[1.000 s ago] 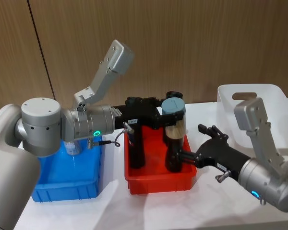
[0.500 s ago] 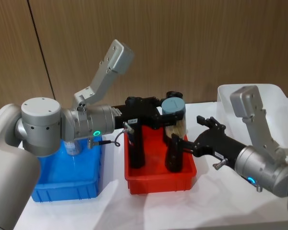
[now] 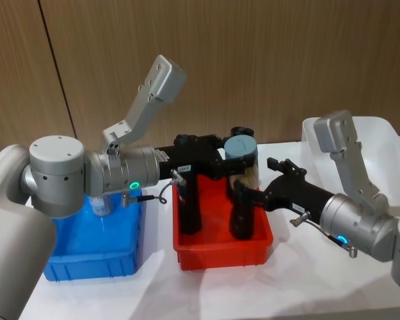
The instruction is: Pick the cotton swabs from the blue box and place them into the white box.
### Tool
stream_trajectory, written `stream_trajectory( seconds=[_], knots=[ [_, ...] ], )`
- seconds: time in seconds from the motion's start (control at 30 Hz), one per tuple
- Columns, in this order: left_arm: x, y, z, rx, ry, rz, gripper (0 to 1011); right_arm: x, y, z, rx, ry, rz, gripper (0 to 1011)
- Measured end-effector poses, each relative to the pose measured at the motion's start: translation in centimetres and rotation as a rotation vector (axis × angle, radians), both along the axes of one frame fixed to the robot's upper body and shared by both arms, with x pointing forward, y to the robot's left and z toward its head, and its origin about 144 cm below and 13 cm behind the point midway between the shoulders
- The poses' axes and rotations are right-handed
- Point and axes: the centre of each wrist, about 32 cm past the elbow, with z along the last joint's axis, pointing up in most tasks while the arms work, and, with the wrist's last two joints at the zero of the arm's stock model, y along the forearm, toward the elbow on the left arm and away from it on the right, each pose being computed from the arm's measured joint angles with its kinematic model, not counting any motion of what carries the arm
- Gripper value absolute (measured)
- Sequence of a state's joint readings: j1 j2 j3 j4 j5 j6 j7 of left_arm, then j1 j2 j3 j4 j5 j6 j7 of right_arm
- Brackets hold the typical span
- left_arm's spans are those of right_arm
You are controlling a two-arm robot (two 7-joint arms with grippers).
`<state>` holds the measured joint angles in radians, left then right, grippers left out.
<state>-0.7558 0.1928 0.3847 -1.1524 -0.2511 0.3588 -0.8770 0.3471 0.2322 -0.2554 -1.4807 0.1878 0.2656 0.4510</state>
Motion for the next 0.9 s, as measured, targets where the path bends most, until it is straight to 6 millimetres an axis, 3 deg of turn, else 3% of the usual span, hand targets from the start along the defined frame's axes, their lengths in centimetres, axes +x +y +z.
stream_trajectory(
  seconds=[0.37, 0.53, 0.73, 0.9],
  knots=[
    [0.0, 0.0, 0.0, 0.0, 0.0, 0.0, 664, 0.8, 0.1, 0.1, 0.019, 0.019, 0.015, 998],
    [0.0, 0.0, 0.0, 0.0, 0.0, 0.0, 664, 1.0, 0.1, 0.1, 0.028, 0.023, 0.022, 914],
    [0.0, 0.0, 0.0, 0.0, 0.0, 0.0, 664, 1.2, 0.1, 0.2, 0.039, 0.024, 0.038, 731],
    [0.0, 0.0, 0.0, -0.002, 0.0, -0.001, 664, 1.2, 0.1, 0.3, 0.043, 0.023, 0.047, 707]
  ],
)
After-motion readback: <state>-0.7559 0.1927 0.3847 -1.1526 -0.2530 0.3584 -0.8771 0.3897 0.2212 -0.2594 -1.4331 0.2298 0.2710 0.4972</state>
